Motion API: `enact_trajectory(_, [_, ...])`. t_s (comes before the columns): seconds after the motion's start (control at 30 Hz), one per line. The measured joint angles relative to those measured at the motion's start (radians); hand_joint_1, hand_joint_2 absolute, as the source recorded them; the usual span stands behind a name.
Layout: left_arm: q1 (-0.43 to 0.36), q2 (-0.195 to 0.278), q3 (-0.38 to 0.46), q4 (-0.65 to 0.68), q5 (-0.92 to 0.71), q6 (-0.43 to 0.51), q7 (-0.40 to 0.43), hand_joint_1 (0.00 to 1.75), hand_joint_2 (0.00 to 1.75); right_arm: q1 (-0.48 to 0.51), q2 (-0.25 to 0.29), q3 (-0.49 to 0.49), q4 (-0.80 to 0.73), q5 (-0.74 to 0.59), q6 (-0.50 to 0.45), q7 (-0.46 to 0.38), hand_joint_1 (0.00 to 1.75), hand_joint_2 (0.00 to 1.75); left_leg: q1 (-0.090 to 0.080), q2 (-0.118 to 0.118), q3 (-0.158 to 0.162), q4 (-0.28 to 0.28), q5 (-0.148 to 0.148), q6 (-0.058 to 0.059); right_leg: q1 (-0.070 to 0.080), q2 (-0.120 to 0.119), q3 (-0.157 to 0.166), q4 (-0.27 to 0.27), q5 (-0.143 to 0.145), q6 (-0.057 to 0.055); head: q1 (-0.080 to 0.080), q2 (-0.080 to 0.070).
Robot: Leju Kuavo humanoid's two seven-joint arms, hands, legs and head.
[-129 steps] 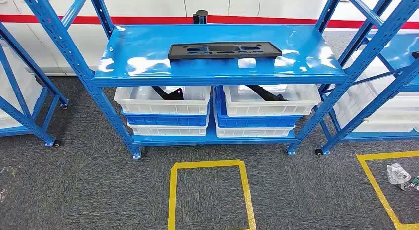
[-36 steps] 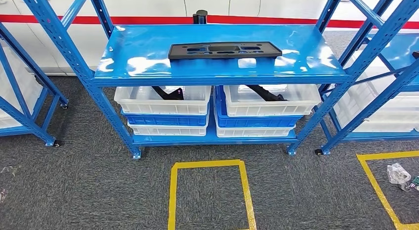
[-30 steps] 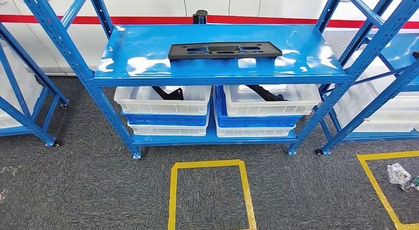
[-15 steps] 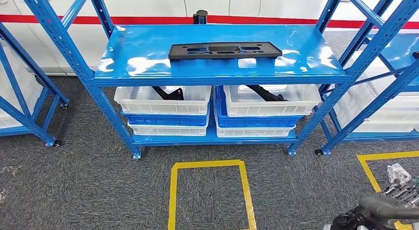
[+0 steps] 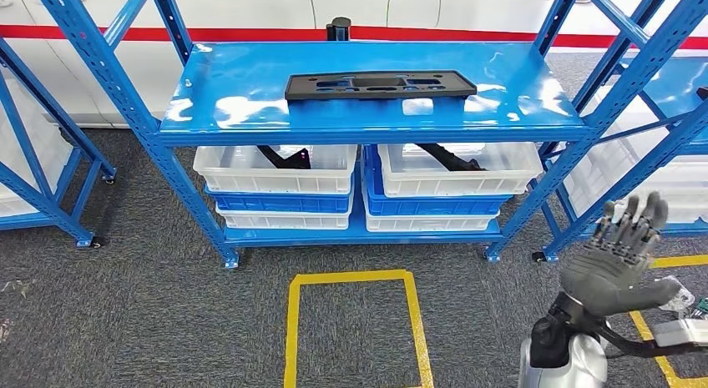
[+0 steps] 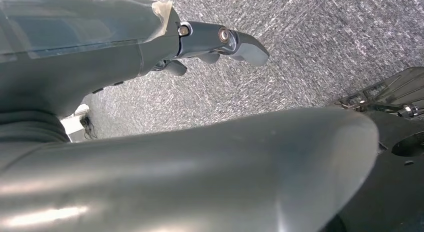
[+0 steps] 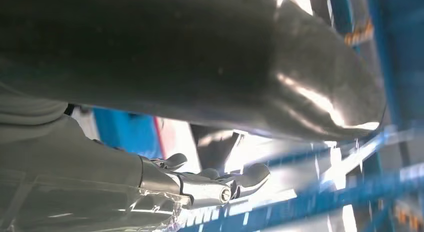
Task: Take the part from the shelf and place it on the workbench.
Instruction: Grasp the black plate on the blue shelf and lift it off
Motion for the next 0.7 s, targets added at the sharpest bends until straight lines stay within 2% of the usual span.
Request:
enact_trajectory(0.47, [0.007, 0.0, 0.003, 0.0, -0.008, -0.004, -0.009, 0.0, 0.0, 0.011, -0.051, 0.467, -0.099, 0.167, 0.145, 0.011, 0.0, 0.0, 0.0, 0.0, 0.0, 0.0, 0.0, 0.0, 0.0, 0.0, -0.002, 0.0, 0.0, 0.0, 0.0, 0.0])
enact_trajectory(0.7, [0.009, 0.0, 0.004, 0.0, -0.023, -0.007, -0.013, 0.0, 0.0, 0.01, -0.089, 0.627, -0.11, 0.223, 0.19, 0.031, 0.0, 0.0, 0.0, 0.0, 0.0, 0.0, 0.0, 0.0, 0.0, 0.0, -0.007, 0.0, 0.0, 0.0, 0.0, 0.0])
